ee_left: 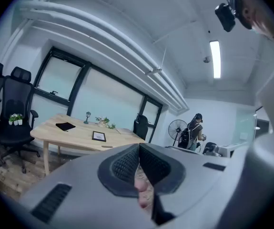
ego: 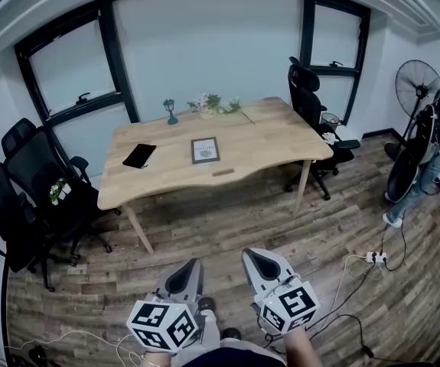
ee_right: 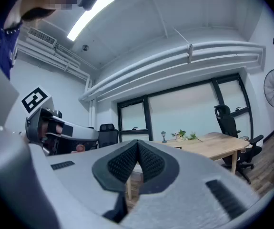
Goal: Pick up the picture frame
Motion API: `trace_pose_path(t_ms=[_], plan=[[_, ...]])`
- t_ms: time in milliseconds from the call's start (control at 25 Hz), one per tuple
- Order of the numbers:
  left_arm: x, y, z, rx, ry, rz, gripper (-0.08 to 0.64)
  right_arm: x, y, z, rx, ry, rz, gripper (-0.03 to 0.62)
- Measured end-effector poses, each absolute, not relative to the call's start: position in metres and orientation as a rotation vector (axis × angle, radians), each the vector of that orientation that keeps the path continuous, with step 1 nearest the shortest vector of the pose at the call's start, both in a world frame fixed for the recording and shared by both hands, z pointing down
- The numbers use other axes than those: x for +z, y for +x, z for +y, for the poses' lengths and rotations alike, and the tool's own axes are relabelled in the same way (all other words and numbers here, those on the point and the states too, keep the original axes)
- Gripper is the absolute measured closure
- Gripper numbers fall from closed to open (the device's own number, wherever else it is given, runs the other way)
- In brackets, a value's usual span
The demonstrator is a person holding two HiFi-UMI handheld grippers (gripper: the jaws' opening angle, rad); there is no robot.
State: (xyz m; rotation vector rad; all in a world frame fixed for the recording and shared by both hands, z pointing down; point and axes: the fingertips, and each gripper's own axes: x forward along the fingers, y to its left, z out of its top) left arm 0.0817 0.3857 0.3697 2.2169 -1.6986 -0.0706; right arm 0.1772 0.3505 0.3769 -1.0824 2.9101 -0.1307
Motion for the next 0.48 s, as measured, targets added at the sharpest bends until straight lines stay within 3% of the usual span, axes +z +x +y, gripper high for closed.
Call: trace_pose_path(t_ms=[480], plan=[[0.365, 0.090, 0.382, -0.040, 2.278, -1.692, 0.554, 0.371, 0.175, 0.350, -0.131, -1.129, 2.889, 0.592]])
